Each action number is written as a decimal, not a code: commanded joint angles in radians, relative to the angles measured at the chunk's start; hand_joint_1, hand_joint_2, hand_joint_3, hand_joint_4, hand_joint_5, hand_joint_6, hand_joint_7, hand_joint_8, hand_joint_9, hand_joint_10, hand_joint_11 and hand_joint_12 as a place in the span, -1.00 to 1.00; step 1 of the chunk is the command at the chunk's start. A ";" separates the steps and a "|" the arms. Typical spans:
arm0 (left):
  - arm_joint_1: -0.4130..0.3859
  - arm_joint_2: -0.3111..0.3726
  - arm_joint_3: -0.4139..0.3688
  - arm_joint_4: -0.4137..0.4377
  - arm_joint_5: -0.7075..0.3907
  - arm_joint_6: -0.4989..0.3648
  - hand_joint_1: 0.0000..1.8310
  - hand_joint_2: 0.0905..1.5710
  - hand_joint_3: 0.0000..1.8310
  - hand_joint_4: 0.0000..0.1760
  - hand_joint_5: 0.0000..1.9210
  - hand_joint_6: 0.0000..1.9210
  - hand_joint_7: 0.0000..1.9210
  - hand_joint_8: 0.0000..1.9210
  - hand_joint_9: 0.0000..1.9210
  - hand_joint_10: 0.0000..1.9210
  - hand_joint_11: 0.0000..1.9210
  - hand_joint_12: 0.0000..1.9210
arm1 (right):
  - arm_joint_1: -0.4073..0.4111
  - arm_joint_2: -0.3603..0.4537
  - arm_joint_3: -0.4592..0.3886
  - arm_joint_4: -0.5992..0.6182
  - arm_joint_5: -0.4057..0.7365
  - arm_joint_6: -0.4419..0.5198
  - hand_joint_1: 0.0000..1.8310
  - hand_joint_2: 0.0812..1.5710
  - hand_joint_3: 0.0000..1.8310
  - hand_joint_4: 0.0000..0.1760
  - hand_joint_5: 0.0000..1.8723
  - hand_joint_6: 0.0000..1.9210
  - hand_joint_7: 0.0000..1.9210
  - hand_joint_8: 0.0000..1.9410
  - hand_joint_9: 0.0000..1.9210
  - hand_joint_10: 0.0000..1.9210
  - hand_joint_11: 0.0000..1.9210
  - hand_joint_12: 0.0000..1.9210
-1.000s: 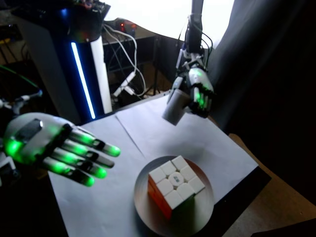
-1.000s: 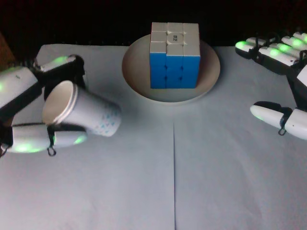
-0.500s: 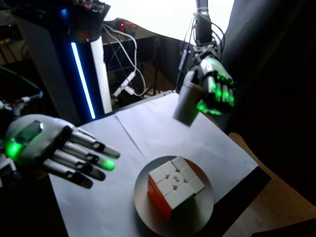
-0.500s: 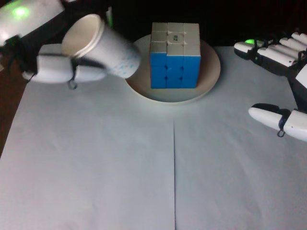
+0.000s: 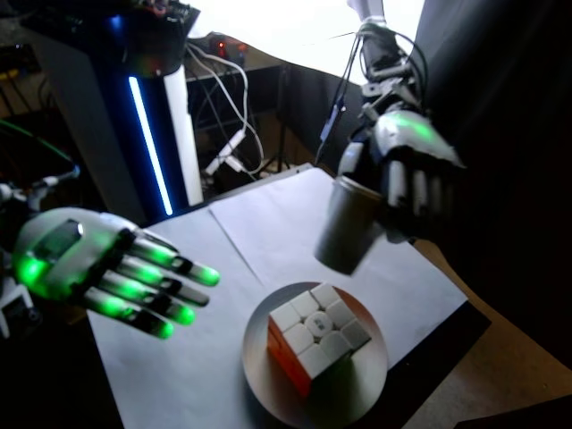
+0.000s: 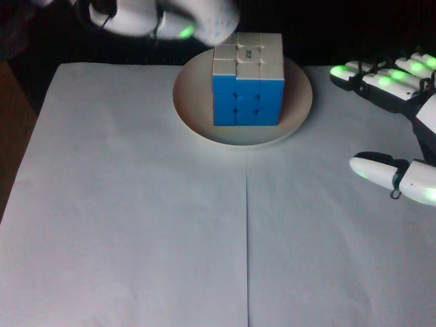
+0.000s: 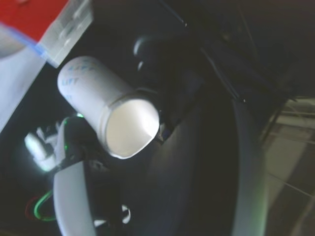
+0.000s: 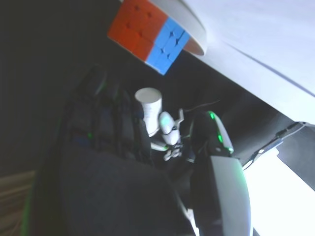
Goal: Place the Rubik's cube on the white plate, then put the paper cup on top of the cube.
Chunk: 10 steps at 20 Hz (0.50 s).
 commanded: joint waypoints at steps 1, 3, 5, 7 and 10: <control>-0.019 -0.014 0.010 -0.007 -0.057 -0.001 0.20 0.47 -1.00 -1.00 -0.65 0.41 -0.57 0.53 -0.50 0.81 -0.40 1.00 | 0.004 -0.005 0.006 -0.007 0.122 0.003 -0.29 0.55 -1.00 -1.00 -0.79 -0.99 -0.76 -1.00 -0.97 -0.19 -1.00 0.28; -0.040 -0.052 0.045 0.016 -0.002 -0.001 0.22 0.48 -1.00 -1.00 -0.70 0.45 -0.61 0.51 -0.58 0.79 -0.52 1.00 | 0.004 -0.009 0.007 -0.007 0.122 0.003 -0.28 0.55 -1.00 -1.00 -0.79 -1.00 -0.75 -0.99 -0.99 -0.17 -1.00 0.29; -0.056 -0.080 0.061 0.053 0.038 -0.001 0.08 0.64 -1.00 -1.00 -0.35 0.61 -0.67 0.69 -0.65 0.93 -0.53 1.00 | 0.002 -0.012 0.009 -0.007 0.122 0.003 -0.28 0.55 -1.00 -1.00 -0.79 -1.00 -0.74 -0.99 -0.96 -0.21 -1.00 0.23; -0.062 -0.105 0.077 0.079 0.072 -0.001 0.18 0.66 -0.97 -0.66 -0.38 0.72 -0.38 0.64 -0.50 0.96 -0.35 1.00 | 0.000 -0.014 0.009 -0.007 0.122 0.003 -0.29 0.55 -1.00 -1.00 -0.78 -0.99 -0.76 -1.00 -0.99 -0.18 -1.00 0.34; -0.062 -0.119 0.088 0.096 0.102 -0.001 0.14 0.69 -0.94 -0.67 -0.42 0.77 -0.46 0.75 -0.61 1.00 -0.48 1.00 | -0.001 -0.015 0.009 -0.006 0.122 0.003 -0.28 0.55 -1.00 -1.00 -0.80 -1.00 -0.76 -1.00 -0.99 -0.22 -1.00 0.18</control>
